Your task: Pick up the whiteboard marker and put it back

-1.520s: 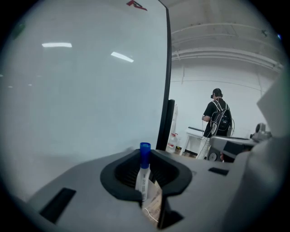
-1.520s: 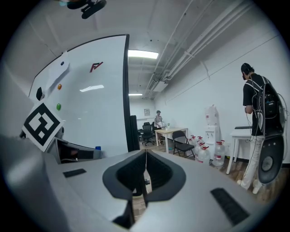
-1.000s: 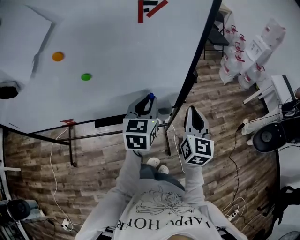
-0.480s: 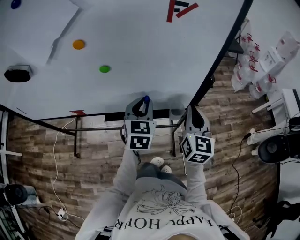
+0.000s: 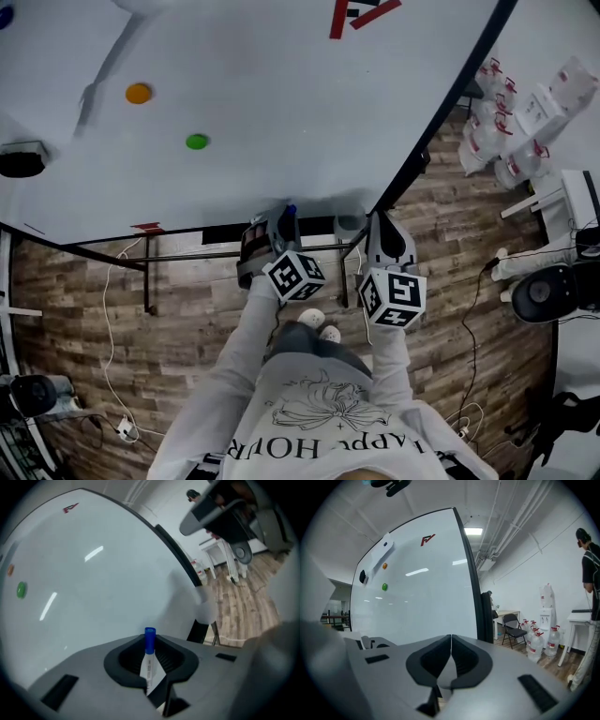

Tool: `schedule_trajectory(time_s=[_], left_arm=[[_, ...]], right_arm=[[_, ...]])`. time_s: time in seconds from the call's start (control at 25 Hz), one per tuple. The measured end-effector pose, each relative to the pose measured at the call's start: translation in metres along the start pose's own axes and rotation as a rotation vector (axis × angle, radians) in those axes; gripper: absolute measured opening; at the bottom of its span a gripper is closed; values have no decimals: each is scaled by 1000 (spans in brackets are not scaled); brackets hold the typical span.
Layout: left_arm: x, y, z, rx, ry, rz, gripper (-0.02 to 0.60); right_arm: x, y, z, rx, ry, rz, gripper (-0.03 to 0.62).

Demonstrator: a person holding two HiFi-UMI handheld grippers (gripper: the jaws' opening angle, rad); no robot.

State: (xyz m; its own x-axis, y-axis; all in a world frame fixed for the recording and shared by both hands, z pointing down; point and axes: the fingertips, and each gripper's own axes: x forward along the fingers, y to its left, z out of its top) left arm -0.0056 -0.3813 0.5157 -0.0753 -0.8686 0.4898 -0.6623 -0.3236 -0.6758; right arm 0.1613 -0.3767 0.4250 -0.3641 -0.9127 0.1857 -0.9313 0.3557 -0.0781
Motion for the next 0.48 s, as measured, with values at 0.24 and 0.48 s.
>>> schedule_trajectory(time_s=[0.24,0.48], left_arm=[[26,-34,-15,204,57,-19,61],[47,-67,-33,308,112,-85,61]], right_arm=[[0,-12,-14,2,27,-35,5],[-1,-24,-25,9,51,-76,5]])
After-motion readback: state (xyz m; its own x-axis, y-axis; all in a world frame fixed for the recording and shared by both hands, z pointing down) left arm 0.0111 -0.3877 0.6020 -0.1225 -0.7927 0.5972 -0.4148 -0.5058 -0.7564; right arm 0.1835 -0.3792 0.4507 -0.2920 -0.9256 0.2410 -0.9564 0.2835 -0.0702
